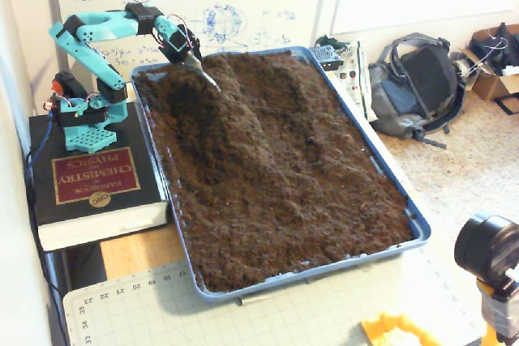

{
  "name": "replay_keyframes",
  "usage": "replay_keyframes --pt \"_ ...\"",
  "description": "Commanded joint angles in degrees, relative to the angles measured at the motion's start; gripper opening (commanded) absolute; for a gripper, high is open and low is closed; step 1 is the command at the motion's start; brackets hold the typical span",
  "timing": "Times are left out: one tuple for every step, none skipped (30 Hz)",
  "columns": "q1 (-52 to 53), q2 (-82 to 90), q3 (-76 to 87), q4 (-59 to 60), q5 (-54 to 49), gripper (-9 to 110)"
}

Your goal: Build a berm.

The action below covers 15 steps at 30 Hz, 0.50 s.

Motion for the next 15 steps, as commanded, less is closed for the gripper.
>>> replay_keyframes --pt "-0.4 5.3 -0.6 -1.1 0.5 0" --pt "-0.5 5.6 -0.2 -0.4 0.5 0" --pt "-0.7 5.7 0.8 -0.3 0.5 0" --pt "-1.2 5.8 2.4 -0.3 0.5 0" --pt "-1.7 5.9 4.0 -0.3 0.5 0" --pt "-1.8 5.7 5.9 -0.5 0.5 0" --pt "-2.0 5.6 7.6 -0.9 0.5 0" --pt "-1.9 5.6 9.1 -1.0 0.6 0" --pt "-1.8 5.6 10.5 -1.1 1.0 0" --pt "-1.6 5.6 11.8 -1.1 1.9 0" --pt "-1.5 5.6 12.7 -1.1 3.5 0" --pt "-1.8 5.6 13.5 -1.1 5.6 0" --pt "-2.1 5.6 14.2 -1.1 8.2 0" --pt "-2.3 5.6 14.7 -1.1 11.0 0" --pt "-2.8 5.6 14.9 -1.1 13.8 0"
